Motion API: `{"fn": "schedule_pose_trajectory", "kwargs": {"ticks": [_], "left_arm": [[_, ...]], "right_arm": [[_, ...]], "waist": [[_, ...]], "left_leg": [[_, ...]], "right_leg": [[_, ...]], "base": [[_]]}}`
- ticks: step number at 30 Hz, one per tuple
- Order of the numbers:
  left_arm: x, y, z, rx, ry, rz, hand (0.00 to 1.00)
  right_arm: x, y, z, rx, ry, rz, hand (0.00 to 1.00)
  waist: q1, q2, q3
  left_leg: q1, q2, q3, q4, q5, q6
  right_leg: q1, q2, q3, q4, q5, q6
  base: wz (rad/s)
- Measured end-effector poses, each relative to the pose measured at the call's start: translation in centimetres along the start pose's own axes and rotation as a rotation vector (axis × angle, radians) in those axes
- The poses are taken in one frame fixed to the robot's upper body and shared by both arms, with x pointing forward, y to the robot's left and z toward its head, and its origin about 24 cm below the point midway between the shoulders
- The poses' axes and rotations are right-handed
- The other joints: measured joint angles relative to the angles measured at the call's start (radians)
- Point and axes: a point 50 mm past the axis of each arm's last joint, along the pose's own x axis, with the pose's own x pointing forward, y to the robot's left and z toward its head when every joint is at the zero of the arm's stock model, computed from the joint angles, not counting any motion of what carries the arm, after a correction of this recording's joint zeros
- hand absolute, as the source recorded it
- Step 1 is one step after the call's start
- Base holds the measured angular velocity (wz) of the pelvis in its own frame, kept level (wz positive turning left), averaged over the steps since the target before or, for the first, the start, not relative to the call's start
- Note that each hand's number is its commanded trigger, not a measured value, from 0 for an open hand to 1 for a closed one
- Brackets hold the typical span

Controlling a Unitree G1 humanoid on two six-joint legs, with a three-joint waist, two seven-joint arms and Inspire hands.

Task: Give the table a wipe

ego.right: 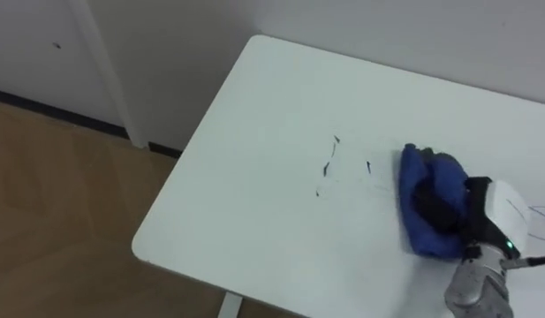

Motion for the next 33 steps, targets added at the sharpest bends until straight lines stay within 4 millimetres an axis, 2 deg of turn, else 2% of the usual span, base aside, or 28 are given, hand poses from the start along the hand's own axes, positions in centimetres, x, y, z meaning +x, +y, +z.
{"fn": "schedule_pose_trajectory", "kwargs": {"ticks": [4, 6, 8, 11, 13, 14, 15, 17, 19, 22, 24, 29, 32, 33], "left_arm": [[0.1, -0.1, 0.7, -0.002, -0.026, 0.000, 0.00], [0.1, -0.2, 0.9, -0.007, -0.030, -0.001, 0.00], [0.2, -0.4, 0.9, -0.017, -0.026, -0.006, 0.00], [0.2, -0.7, 0.8, -0.006, -0.015, -0.019, 0.00], [0.2, -1.2, 0.8, 0.008, -0.012, -0.035, 0.00], [0.2, -1.3, 0.8, 0.007, -0.010, -0.037, 0.00], [0.3, -1.3, 0.8, 0.005, -0.011, -0.037, 0.00], [0.4, -1.2, 1.2, 0.009, -0.019, -0.038, 0.00], [0.5, -1.3, 1.5, 0.014, -0.024, -0.047, 0.00], [0.9, -1.4, 2.5, -0.027, -0.034, -0.055, 0.00], [0.9, -1.4, 2.5, -0.047, -0.033, -0.060, 0.00], [0.6, -1.6, 1.3, -0.043, 0.002, -0.062, 0.00], [0.3, -1.4, 0.4, -0.047, 0.024, -0.056, 0.00], [0.3, -1.2, 0.2, -0.048, 0.029, -0.050, 0.00]], "right_arm": [[-0.3, -0.5, -1.2, 0.001, 0.048, -0.022, 1.00], [-0.5, -0.6, -1.7, -0.008, 0.058, -0.030, 1.00], [-0.4, -0.7, -1.5, -0.030, 0.048, -0.036, 1.00], [-0.1, -0.8, -0.6, -0.122, 0.001, -0.036, 1.00], [0.1, -0.5, 1.5, -0.206, -0.091, -0.016, 1.00], [0.1, -0.5, 2.3, -0.232, -0.134, -0.010, 1.00], [0.0, -0.2, 3.9, -0.280, -0.221, 0.003, 1.00], [-0.4, 0.7, 6.2, -0.337, -0.329, 0.041, 1.00], [-0.7, 2.4, 10.0, -0.377, -0.466, 0.105, 1.00], [-0.8, 3.7, 13.2, -0.388, -0.550, 0.149, 1.00], [-0.6, 3.9, 14.4, -0.397, -0.580, 0.157, 1.00], [-0.1, 3.4, 14.4, -0.354, -0.558, 0.149, 1.00], [-0.3, 3.4, 11.7, -0.289, -0.489, 0.156, 1.00], [-0.5, 3.4, 10.4, -0.250, -0.448, 0.155, 1.00]], "waist": [[-0.024, 0.007, 0.0072], [-0.026, 0.008, 0.0070], [-0.021, 0.006, 0.0044], [-0.007, 0.009, 0.0071], [0.026, 0.011, 0.0104], [0.036, 0.012, 0.0144], [0.046, 0.011, 0.0216], [0.071, 0.010, 0.0225], [0.107, 0.012, 0.0252], [0.136, 0.013, 0.0261], [0.153, 0.012, 0.0260], [0.143, 0.010, 0.0235], [0.111, 0.016, 0.0202], [0.090, 0.019, 0.0180]], "left_leg": [[0.000, 0.005, 0.011, 0.005, 0.000, -0.001], [-0.005, 0.006, 0.010, 0.010, -0.002, -0.002], [-0.014, 0.007, 0.009, 0.010, -0.002, -0.002], [-0.015, 0.008, 0.012, 0.018, 0.000, -0.004], [-0.016, 0.010, 0.020, 0.016, 0.001, -0.006], [-0.017, 0.010, 0.019, 0.015, 0.001, -0.006], [-0.018, 0.010, 0.019, 0.015, 0.002, -0.006], [-0.016, 0.011, 0.022, 0.009, 0.005, -0.008], [-0.019, 0.014, 0.021, 0.013, 0.005, -0.008], [-0.030, 0.015, 0.016, 0.016, 0.005, -0.008], [-0.036, 0.015, 0.016, 0.016, 0.006, -0.009], [-0.052, 0.014, 0.012, 0.018, 0.006, -0.009], [-0.049, 0.014, 0.019, 0.017, 0.006, -0.009], [-0.047, 0.014, 0.027, 0.017, 0.007, -0.006]], "right_leg": [[0.004, 0.003, 0.005, 0.000, 0.000, 0.000], [0.004, 0.005, 0.005, 0.000, -0.001, 0.000], [0.006, 0.007, 0.008, 0.002, -0.001, 0.000], [-0.001, 0.007, 0.008, 0.005, -0.001, 0.000], [-0.025, 0.005, 0.013, 0.024, -0.006, -0.009], [-0.029, 0.005, 0.019, 0.026, -0.006, -0.010], [-0.033, 0.007, 0.032, 0.029, -0.008, -0.013], [-0.044, 0.008, 0.056, 0.035, -0.009, -0.015], [-0.054, 0.012, 0.063, 0.035, -0.003, -0.024], [-0.068, 0.015, 0.063, 0.035, -0.003, -0.025], [-0.072, 0.015, 0.064, 0.035, -0.002, -0.026], [-0.085, 0.015, 0.058, 0.034, -0.002, -0.026], [-0.076, 0.012, 0.032, 0.034, -0.002, -0.025], [-0.065, 0.009, 0.018, 0.034, -0.003, -0.023]], "base": [[-0.03], [-0.02], [-0.04], [-0.10], [-0.39], [-0.43], [-0.27], [-0.24], [-0.18], [0.04], [0.03], [0.04], [0.28], [0.47]]}}
